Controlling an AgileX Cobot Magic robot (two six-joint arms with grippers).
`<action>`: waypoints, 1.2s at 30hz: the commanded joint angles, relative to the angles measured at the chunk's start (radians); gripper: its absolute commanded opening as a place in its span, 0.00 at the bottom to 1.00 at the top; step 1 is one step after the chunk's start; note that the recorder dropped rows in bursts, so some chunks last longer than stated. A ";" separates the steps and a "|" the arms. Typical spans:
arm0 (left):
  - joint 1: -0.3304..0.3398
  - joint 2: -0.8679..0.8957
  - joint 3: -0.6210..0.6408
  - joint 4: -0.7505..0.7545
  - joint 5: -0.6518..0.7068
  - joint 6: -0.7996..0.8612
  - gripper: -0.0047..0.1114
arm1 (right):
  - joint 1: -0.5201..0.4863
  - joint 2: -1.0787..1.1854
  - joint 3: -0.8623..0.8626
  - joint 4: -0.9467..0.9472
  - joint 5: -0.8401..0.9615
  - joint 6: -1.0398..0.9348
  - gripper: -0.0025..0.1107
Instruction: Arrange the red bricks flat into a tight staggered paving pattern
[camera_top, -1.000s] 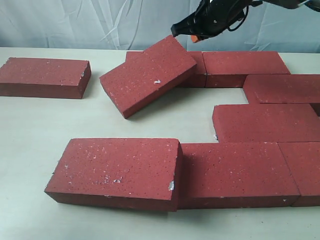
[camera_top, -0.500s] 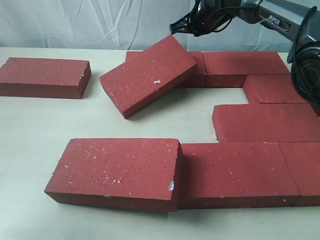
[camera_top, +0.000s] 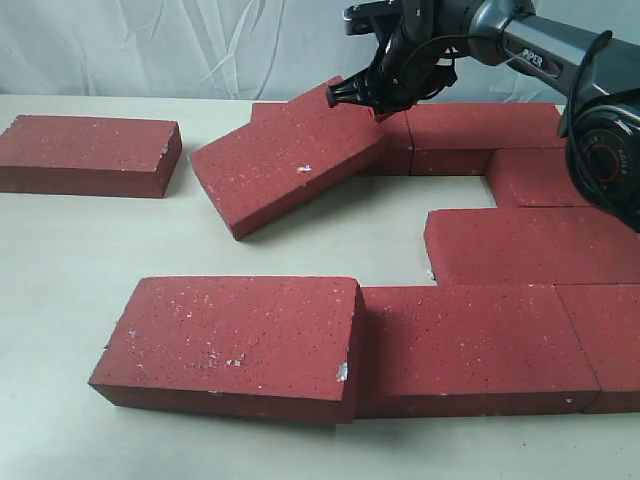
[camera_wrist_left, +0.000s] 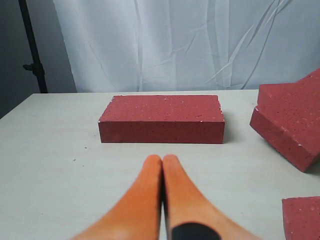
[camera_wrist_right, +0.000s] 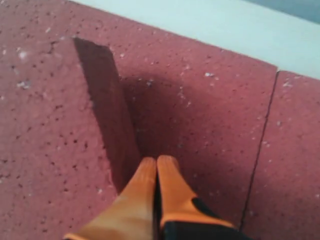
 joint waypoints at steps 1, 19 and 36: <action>-0.003 -0.005 0.005 0.006 -0.012 -0.009 0.04 | -0.004 -0.006 -0.008 0.097 0.079 -0.034 0.02; -0.003 -0.005 0.005 0.006 -0.012 -0.009 0.04 | 0.007 -0.008 -0.008 0.454 0.333 -0.261 0.02; -0.003 -0.005 0.005 0.006 -0.012 -0.009 0.04 | 0.007 -0.104 -0.008 0.411 0.333 -0.261 0.02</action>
